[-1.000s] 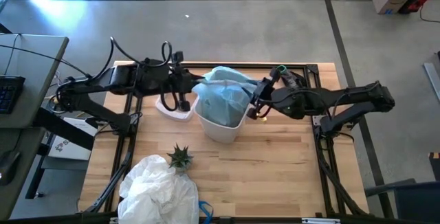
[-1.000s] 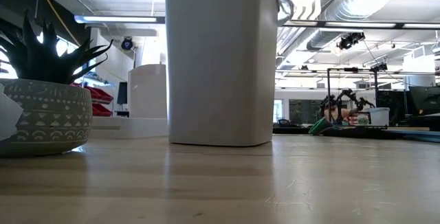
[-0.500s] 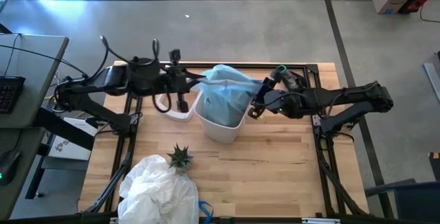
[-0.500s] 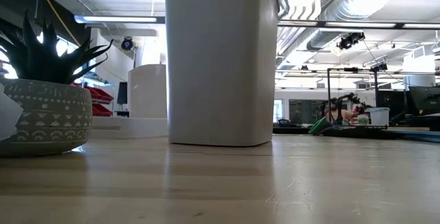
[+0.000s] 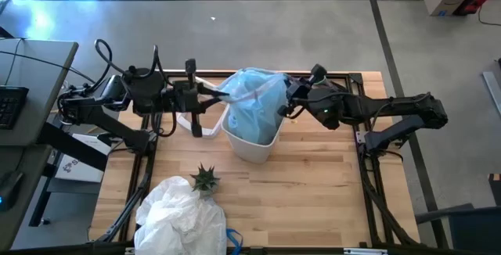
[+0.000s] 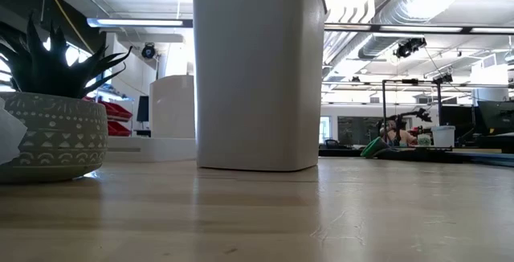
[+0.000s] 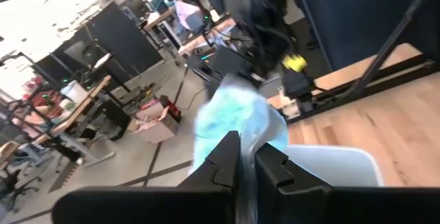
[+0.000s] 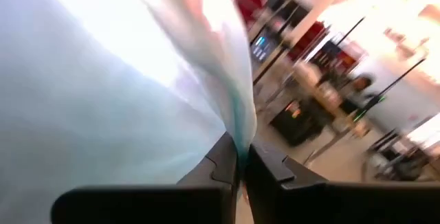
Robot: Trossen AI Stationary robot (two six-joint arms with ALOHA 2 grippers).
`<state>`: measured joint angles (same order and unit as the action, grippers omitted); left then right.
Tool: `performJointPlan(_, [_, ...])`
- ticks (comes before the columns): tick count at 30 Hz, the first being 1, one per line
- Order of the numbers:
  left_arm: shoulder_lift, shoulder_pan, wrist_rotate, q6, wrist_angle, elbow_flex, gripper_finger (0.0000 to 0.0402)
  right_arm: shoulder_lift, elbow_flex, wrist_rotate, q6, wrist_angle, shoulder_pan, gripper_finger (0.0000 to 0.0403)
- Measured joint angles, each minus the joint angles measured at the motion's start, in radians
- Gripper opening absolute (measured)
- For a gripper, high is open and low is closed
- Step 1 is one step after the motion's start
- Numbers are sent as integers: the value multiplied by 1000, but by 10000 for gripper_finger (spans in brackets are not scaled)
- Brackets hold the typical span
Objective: Place trash/remove bag and relplace
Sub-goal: Remove the trash bag from the trash bin
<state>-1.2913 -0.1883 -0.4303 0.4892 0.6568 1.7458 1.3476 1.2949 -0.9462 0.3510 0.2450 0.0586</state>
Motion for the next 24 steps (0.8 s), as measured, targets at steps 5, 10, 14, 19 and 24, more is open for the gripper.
performJointPlan(5, [0, -25, 2, -30, 32, 0, 0, 0, 0, -17, 267, -305, 7, 1])
performJointPlan(10, [0, -30, -7, -61, 70, -10, 0, -4, 0, 63, 450, -522, 40, 0])
performJointPlan(14, [-2, -30, -42, -69, 111, -11, 0, -8, 30, 133, 449, -510, 96, 0])
performJointPlan(19, [0, -29, -139, -69, 151, -11, 0, -9, 114, 159, 295, -247, 203, 0])
performJointPlan(24, [13, -29, -215, -67, 170, -11, 0, -8, 208, 238, -7, 146, 288, 0])
